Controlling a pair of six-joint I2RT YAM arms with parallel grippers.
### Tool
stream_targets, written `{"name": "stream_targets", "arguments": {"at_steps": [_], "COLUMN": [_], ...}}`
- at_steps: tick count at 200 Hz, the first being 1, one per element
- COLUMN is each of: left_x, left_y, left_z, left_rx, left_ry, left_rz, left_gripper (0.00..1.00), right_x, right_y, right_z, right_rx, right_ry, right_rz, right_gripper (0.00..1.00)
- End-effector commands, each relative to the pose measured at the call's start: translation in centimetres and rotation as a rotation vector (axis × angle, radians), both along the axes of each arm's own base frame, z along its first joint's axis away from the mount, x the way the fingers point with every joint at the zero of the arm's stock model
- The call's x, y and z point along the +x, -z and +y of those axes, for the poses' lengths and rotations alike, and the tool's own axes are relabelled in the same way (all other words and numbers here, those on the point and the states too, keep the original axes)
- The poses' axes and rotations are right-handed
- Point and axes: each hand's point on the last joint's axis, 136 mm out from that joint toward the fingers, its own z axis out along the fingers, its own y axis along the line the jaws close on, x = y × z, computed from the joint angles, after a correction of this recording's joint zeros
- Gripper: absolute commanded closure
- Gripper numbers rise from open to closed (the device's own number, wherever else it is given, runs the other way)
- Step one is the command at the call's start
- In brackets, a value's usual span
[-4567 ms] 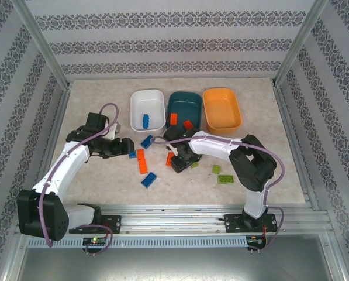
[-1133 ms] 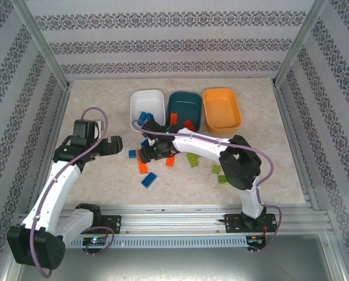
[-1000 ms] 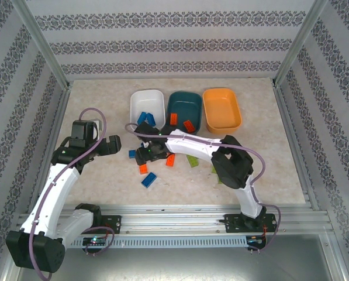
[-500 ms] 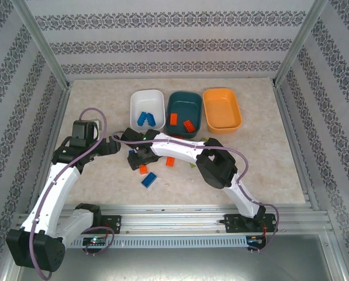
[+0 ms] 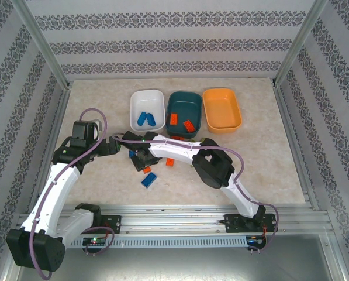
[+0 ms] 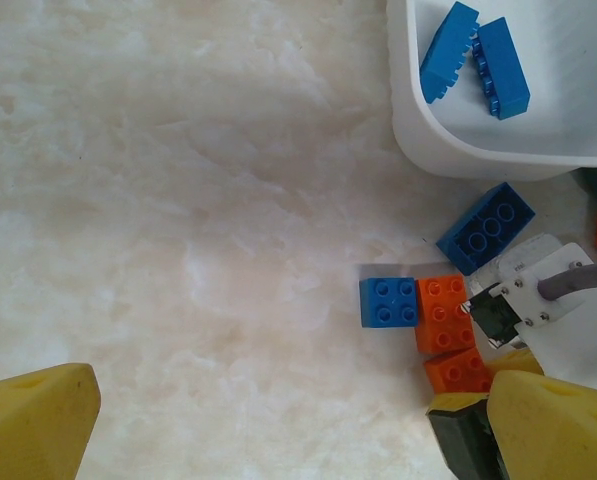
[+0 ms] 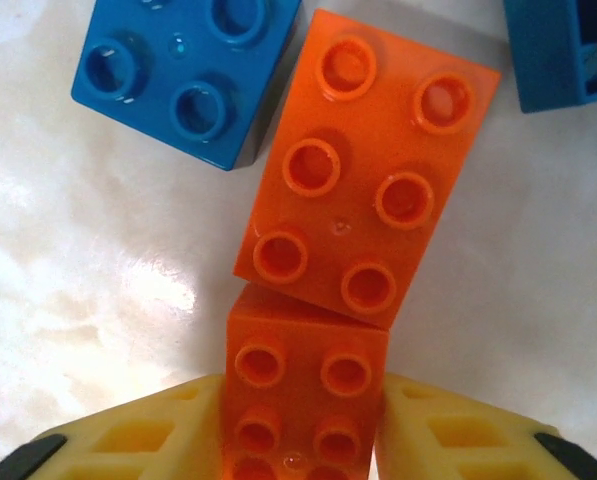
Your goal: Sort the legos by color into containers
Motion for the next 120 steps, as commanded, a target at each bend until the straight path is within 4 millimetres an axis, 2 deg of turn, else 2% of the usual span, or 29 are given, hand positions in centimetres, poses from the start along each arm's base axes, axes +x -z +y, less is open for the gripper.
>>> {"name": "stream_targets", "arguments": {"at_steps": [1, 46, 95, 120], "left_x": [-0.1, -0.1, 0.0, 0.0], "left_y": [0.1, 0.1, 0.1, 0.1], "left_z": [0.4, 0.4, 0.0, -0.2], "left_rx": [-0.002, -0.002, -0.017, -0.024], "left_ry": [-0.021, -0.019, -0.003, 0.008], "left_rz": [-0.004, -0.001, 0.0, -0.001], "left_gripper": [0.0, 0.0, 0.0, 0.0], "right_x": [-0.2, 0.4, 2.4, 4.0], "right_y": [0.4, -1.6, -7.4, -10.4], "right_z": [-0.5, -1.5, -2.8, -4.2], "right_rx": [-0.015, 0.047, 0.225, 0.31], "right_ry": [0.003, 0.039, 0.093, 0.135], "right_rz": [-0.001, -0.017, -0.048, -0.063], "right_gripper": [0.64, 0.66, 0.66, 0.66]}}
